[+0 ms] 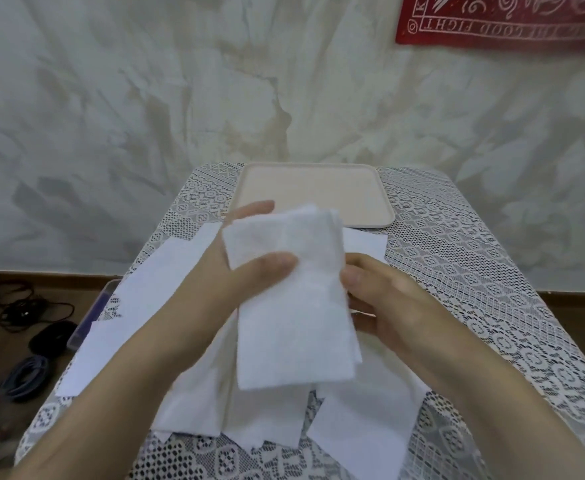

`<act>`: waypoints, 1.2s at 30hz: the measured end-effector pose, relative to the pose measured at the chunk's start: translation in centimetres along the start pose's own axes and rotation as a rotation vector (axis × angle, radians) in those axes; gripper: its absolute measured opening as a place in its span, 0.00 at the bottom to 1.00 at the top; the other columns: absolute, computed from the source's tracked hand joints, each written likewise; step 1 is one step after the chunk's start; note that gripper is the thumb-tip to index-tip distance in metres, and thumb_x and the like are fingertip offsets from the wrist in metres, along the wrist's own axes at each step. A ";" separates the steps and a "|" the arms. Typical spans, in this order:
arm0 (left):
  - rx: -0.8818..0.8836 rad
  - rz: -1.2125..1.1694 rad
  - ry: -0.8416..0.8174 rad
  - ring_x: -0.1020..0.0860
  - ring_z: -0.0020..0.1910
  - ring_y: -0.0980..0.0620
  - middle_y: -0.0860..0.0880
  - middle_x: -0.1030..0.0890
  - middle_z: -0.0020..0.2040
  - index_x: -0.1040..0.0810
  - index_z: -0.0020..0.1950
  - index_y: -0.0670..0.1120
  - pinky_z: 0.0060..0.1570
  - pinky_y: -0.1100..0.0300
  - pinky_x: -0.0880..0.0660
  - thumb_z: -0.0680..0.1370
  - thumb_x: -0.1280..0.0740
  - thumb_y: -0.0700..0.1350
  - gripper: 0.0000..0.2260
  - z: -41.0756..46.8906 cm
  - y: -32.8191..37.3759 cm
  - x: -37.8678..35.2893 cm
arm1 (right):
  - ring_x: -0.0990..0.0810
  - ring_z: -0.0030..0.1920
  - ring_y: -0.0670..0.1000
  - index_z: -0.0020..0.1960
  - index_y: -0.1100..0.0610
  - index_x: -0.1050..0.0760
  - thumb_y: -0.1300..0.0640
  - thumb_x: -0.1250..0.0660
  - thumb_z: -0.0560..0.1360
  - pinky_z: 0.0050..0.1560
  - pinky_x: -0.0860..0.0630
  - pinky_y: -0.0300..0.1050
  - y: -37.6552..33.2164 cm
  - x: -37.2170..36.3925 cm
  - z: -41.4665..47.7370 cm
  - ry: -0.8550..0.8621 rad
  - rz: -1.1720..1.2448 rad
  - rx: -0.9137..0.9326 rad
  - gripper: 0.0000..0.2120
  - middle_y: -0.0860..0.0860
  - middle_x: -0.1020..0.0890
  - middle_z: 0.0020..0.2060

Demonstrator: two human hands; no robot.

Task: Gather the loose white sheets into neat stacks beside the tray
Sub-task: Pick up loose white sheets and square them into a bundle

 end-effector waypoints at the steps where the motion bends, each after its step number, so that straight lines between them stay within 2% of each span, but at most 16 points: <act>1: 0.003 0.017 -0.001 0.15 0.59 0.48 0.49 0.14 0.61 0.28 0.73 0.58 0.52 0.55 0.17 0.66 0.21 0.52 0.36 -0.1 -0.1 -0.3 | 0.13 0.54 0.52 0.65 0.52 0.22 0.36 0.22 0.62 0.53 0.20 0.44 -0.2 -0.3 0.0 -0.005 -0.003 -0.008 0.37 0.50 0.13 0.54; 4: 0.024 0.034 0.044 0.14 0.58 0.53 0.53 0.15 0.62 0.30 0.73 0.61 0.52 0.56 0.17 0.67 0.21 0.53 0.36 -0.3 -0.1 -0.9 | 0.13 0.54 0.52 0.65 0.52 0.23 0.45 0.23 0.71 0.56 0.19 0.51 -0.2 -1.2 -0.1 0.049 0.022 -0.035 0.25 0.51 0.13 0.54; 8: 0.084 -0.064 0.067 0.17 0.65 0.48 0.51 0.16 0.66 0.33 0.80 0.56 0.66 0.43 0.23 0.76 0.29 0.59 0.33 -0.8 -0.9 -2.2 | 0.13 0.54 0.52 0.63 0.52 0.22 0.49 0.32 0.79 0.63 0.21 0.59 0.4 -1.6 0.0 0.223 0.114 -0.017 0.14 0.50 0.13 0.53; 9: 0.093 -0.075 0.070 0.17 0.65 0.49 0.51 0.16 0.66 0.31 0.79 0.55 0.67 0.43 0.24 0.77 0.32 0.59 0.31 -1.1 -1.1 -2.8 | 0.13 0.54 0.50 0.63 0.50 0.22 0.48 0.33 0.80 0.63 0.20 0.58 0.4 -1.8 0.0 0.249 0.110 0.000 0.13 0.48 0.12 0.53; 11: 0.087 -0.076 0.108 0.17 0.63 0.52 0.53 0.15 0.64 0.27 0.76 0.54 0.67 0.47 0.23 0.78 0.32 0.59 0.26 -1.7 -1.3 -4.0 | 0.15 0.52 0.40 0.62 0.43 0.22 0.44 0.37 0.82 0.58 0.20 0.46 0.7 -2.5 -0.1 0.276 0.053 0.039 0.11 0.38 0.13 0.50; 12: 0.080 -0.066 0.141 0.16 0.62 0.54 0.54 0.14 0.63 0.25 0.74 0.54 0.67 0.49 0.22 0.79 0.30 0.58 0.24 -1.8 -1.3 -4.4 | 0.17 0.50 0.35 0.60 0.39 0.24 0.41 0.39 0.82 0.55 0.23 0.39 0.8 -2.9 -0.1 0.281 0.025 0.050 0.10 0.32 0.15 0.49; 14: 0.076 -0.056 0.178 0.15 0.58 0.57 0.56 0.13 0.59 0.23 0.72 0.52 0.61 0.58 0.20 0.79 0.33 0.57 0.23 -1.8 -1.4 -4.7 | 0.20 0.49 0.28 0.58 0.36 0.26 0.38 0.42 0.81 0.51 0.28 0.33 1.0 -3.4 0.0 0.277 -0.004 0.049 0.09 0.26 0.18 0.47; 17: 0.070 -0.059 0.185 0.15 0.55 0.61 0.59 0.13 0.56 0.21 0.70 0.52 0.48 0.69 0.21 0.77 0.38 0.58 0.23 -1.6 -1.1 -4.6 | 0.20 0.48 0.28 0.57 0.38 0.25 0.39 0.43 0.82 0.49 0.28 0.30 1.0 -2.9 0.1 0.315 -0.041 0.032 0.10 0.26 0.18 0.47; 19: 0.074 -0.058 0.207 0.15 0.55 0.61 0.60 0.13 0.55 0.21 0.68 0.54 0.49 0.66 0.20 0.83 0.39 0.55 0.16 -1.8 -1.0 -4.6 | 0.20 0.48 0.29 0.56 0.40 0.24 0.40 0.42 0.82 0.48 0.27 0.31 1.0 -2.4 0.0 0.335 -0.060 0.032 0.10 0.28 0.17 0.47; 21: 0.083 -0.040 0.224 0.15 0.57 0.60 0.60 0.13 0.56 0.21 0.67 0.55 0.55 0.61 0.21 0.86 0.41 0.53 0.14 -1.9 -1.2 -4.7 | 0.19 0.49 0.31 0.57 0.42 0.22 0.40 0.40 0.81 0.53 0.26 0.36 1.1 -2.4 -0.2 0.331 -0.072 0.018 0.12 0.30 0.16 0.48; 24: 0.064 0.009 0.202 0.18 0.61 0.62 0.61 0.15 0.61 0.25 0.72 0.58 0.62 0.59 0.22 0.85 0.41 0.54 0.16 -1.8 -1.2 -4.5 | 0.18 0.55 0.36 0.60 0.42 0.22 0.36 0.38 0.79 0.64 0.25 0.45 1.0 -2.0 -0.3 0.318 -0.056 -0.034 0.15 0.33 0.15 0.51; 26: 0.042 0.026 0.189 0.21 0.65 0.64 0.63 0.20 0.69 0.34 0.80 0.60 0.64 0.66 0.24 0.85 0.42 0.56 0.22 -1.8 -1.1 -4.2 | 0.18 0.58 0.40 0.61 0.42 0.21 0.35 0.39 0.80 0.68 0.27 0.51 1.0 -1.6 -0.3 0.319 -0.058 -0.058 0.17 0.35 0.15 0.53; 28: 0.052 0.043 0.187 0.26 0.68 0.69 0.66 0.28 0.74 0.46 0.83 0.68 0.59 0.75 0.26 0.81 0.42 0.61 0.30 -1.7 -0.9 -3.9 | 0.18 0.57 0.39 0.59 0.42 0.21 0.37 0.39 0.80 0.69 0.27 0.51 0.9 -1.6 -0.5 0.296 -0.087 -0.067 0.15 0.35 0.15 0.53; 30: 0.058 0.043 0.178 0.25 0.67 0.69 0.67 0.30 0.75 0.51 0.82 0.72 0.60 0.74 0.26 0.76 0.40 0.65 0.35 -1.6 -0.8 -3.9 | 0.18 0.56 0.38 0.59 0.41 0.21 0.39 0.38 0.81 0.67 0.26 0.47 0.7 -1.7 -0.7 0.242 -0.107 -0.078 0.13 0.34 0.15 0.52; 34: 0.041 0.050 0.153 0.25 0.69 0.68 0.69 0.28 0.74 0.51 0.83 0.71 0.71 0.60 0.28 0.78 0.37 0.68 0.36 -1.2 -1.3 -3.4 | 0.14 0.51 0.40 0.58 0.44 0.20 0.43 0.37 0.82 0.57 0.22 0.45 -0.1 -1.4 -0.8 0.191 -0.131 -0.073 0.11 0.38 0.13 0.50; 36: 0.040 0.062 0.129 0.26 0.65 0.75 0.79 0.27 0.66 0.52 0.83 0.70 0.68 0.68 0.28 0.79 0.37 0.69 0.36 -1.2 -1.3 -3.4 | 0.15 0.52 0.41 0.60 0.45 0.20 0.40 0.39 0.81 0.59 0.21 0.46 -0.2 -1.5 -0.6 0.205 -0.152 -0.054 0.15 0.39 0.13 0.51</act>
Point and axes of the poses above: each hand's wrist, its own z-axis towards the middle knuckle, its own x-axis out of the back of the hand, y = z × x, the point moved 3 cm from there along z, towards the middle knuckle
